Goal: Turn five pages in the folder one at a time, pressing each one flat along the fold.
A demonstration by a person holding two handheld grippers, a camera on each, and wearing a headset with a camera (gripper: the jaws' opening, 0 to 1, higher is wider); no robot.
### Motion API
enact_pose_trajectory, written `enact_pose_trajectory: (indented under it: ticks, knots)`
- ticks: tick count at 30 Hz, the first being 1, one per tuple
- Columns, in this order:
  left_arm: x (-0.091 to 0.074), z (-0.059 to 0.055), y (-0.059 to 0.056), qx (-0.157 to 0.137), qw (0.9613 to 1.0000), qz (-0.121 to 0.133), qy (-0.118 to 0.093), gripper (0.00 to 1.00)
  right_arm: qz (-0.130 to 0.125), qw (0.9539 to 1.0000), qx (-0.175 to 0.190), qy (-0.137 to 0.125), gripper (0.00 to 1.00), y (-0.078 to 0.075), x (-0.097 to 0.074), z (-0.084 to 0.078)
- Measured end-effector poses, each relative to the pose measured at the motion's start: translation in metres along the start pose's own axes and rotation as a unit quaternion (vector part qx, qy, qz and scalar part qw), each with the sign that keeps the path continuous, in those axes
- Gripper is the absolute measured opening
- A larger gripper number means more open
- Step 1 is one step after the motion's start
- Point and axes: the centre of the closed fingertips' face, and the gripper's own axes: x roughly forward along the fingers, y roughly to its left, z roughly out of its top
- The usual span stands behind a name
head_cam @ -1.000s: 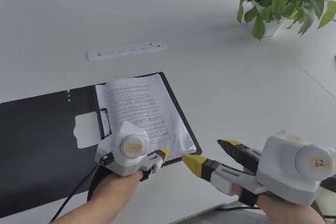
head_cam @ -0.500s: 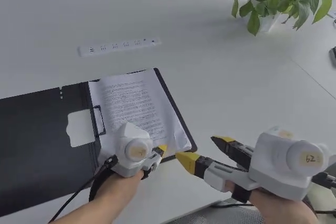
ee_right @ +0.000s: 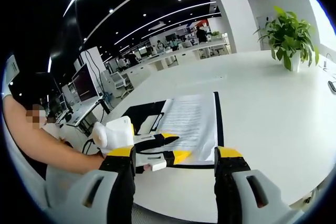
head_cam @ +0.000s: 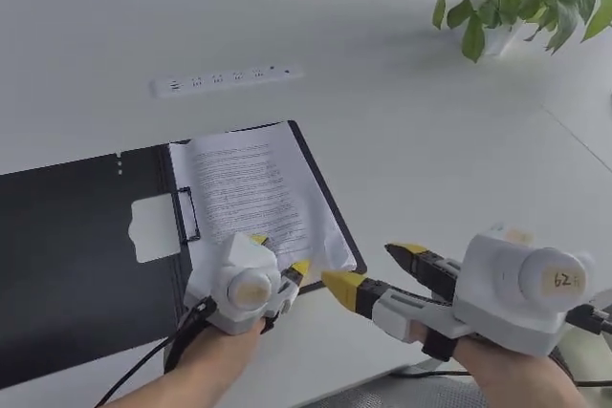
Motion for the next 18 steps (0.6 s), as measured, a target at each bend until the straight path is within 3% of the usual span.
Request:
enact_pose_trajectory:
  ticks: [3, 7, 14, 18]
  knots:
    - [-0.001, 0.000, 0.001, -0.002, 1.0000, 0.000, -0.003, 0.33, 0.003, 1.0000, -0.003, 0.003, 0.59, 0.001, 0.002, 0.001]
    - [-0.002, 0.000, 0.006, -0.002, 1.0000, 0.008, -0.003, 0.18, 0.007, 0.9999, -0.014, 0.007, 0.59, 0.001, 0.007, 0.007]
    - [0.000, 0.000, 0.010, 0.008, 0.9999, 0.009, 0.001, 0.10, 0.009, 0.9997, -0.018, 0.012, 0.58, -0.003, 0.019, 0.013]
    - [0.000, 0.000, 0.010, 0.010, 0.9999, 0.010, 0.001, 0.08, 0.003, 0.9993, -0.013, 0.035, 0.55, -0.009, 0.034, 0.008]
